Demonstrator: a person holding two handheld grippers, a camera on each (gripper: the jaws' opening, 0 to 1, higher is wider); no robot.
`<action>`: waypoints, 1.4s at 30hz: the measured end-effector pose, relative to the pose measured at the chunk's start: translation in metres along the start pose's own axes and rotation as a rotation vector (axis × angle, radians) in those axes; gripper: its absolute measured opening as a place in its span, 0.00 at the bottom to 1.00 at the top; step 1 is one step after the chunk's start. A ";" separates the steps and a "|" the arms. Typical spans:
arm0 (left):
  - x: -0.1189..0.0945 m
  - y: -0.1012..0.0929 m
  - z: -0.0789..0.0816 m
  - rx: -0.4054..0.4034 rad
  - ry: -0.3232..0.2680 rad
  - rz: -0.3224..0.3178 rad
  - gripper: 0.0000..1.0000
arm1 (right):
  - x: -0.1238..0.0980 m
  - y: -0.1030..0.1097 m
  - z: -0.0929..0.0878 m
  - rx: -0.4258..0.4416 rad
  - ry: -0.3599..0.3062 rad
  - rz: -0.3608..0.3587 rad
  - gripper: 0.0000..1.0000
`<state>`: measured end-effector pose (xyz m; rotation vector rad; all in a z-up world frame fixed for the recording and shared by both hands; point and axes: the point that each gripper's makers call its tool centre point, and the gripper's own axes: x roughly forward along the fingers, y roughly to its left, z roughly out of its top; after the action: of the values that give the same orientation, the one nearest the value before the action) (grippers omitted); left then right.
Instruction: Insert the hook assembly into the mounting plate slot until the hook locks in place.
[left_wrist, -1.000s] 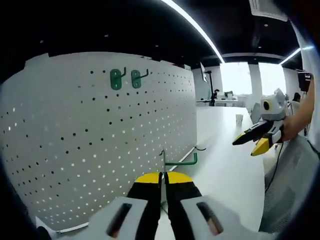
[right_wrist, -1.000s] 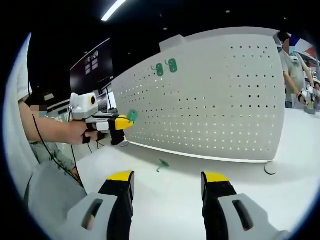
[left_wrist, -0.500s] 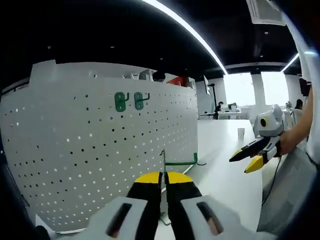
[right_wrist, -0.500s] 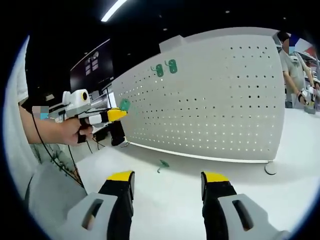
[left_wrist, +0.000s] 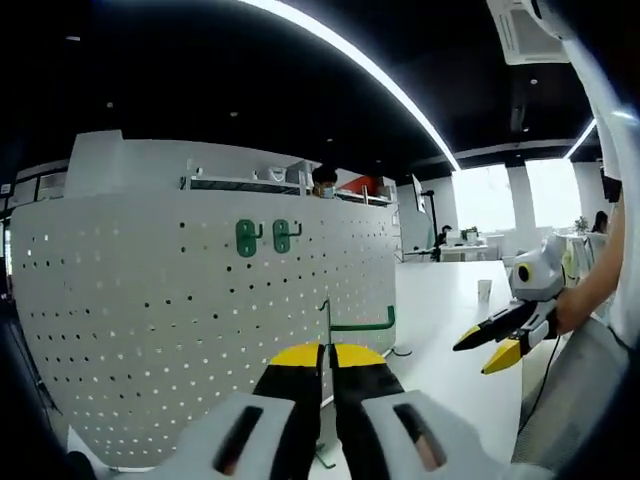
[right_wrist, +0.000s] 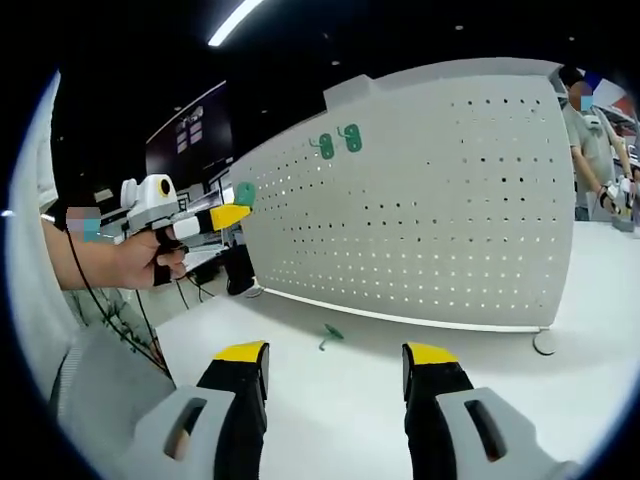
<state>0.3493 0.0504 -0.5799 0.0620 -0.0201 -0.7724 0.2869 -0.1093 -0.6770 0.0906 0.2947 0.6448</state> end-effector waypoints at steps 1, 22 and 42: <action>-0.001 -0.001 0.002 -0.001 -0.010 0.003 0.02 | 0.000 0.000 0.001 0.001 -0.003 0.000 0.52; -0.003 0.001 0.026 -0.018 -0.075 0.023 0.02 | -0.002 0.005 0.013 -0.042 -0.054 0.013 0.52; -0.003 0.001 0.021 -0.020 -0.054 0.020 0.02 | -0.005 0.015 0.049 -0.113 -0.121 0.032 0.51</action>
<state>0.3469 0.0523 -0.5590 0.0216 -0.0646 -0.7540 0.2888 -0.1000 -0.6263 0.0256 0.1400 0.6836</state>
